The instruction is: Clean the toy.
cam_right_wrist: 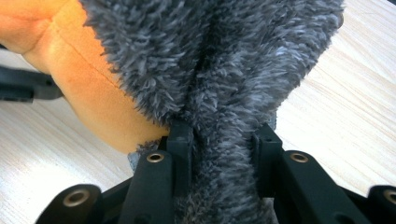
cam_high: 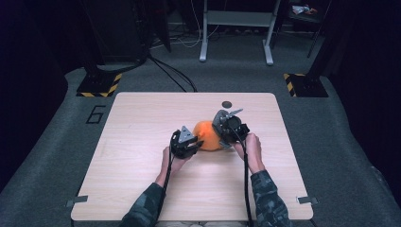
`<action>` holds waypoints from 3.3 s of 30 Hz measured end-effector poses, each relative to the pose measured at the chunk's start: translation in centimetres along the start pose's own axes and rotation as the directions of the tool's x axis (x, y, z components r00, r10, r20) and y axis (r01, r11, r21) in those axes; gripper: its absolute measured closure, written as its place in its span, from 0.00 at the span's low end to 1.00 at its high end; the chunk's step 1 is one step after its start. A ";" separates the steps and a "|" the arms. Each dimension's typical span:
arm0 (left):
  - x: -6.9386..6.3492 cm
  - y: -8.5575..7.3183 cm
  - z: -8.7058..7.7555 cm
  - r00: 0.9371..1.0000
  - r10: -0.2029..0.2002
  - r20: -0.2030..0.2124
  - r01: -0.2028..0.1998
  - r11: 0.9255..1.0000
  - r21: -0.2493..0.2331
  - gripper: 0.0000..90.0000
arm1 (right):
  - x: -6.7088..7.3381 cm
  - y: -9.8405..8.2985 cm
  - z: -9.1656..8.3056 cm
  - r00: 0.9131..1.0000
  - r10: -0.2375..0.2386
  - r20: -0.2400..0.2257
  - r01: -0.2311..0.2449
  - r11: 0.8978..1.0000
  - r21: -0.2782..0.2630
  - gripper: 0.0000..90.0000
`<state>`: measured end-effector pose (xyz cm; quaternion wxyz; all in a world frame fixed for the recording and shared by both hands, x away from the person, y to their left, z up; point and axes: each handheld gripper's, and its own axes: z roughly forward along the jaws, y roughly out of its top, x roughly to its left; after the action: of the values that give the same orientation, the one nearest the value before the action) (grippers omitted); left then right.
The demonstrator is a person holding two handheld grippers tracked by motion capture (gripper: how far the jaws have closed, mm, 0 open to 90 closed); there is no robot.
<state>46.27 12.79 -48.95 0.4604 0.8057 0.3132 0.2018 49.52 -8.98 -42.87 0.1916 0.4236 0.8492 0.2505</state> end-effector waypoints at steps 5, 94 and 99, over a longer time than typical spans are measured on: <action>0.1 0.3 -0.4 0.999 -0.038 0.012 0.038 0.999 -0.004 0.90 | -0.3 -0.2 -0.6 1.000 0.009 0.002 -0.009 0.999 -0.032 0.75; 1.0 1.0 -1.0 0.993 -0.109 0.038 0.110 0.994 -0.014 0.89 | -2.4 -2.5 3.4 0.996 0.087 -0.004 -0.085 0.978 0.190 0.74; 1.0 1.1 -1.0 0.993 -0.110 0.037 0.110 0.994 -0.016 0.89 | -1.6 -1.2 -0.6 0.997 0.080 0.023 -0.081 0.995 0.055 0.74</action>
<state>46.73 13.69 -47.50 0.4838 0.7865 0.3469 0.1644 49.36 -10.99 -42.90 0.1785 0.4652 0.8361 0.2296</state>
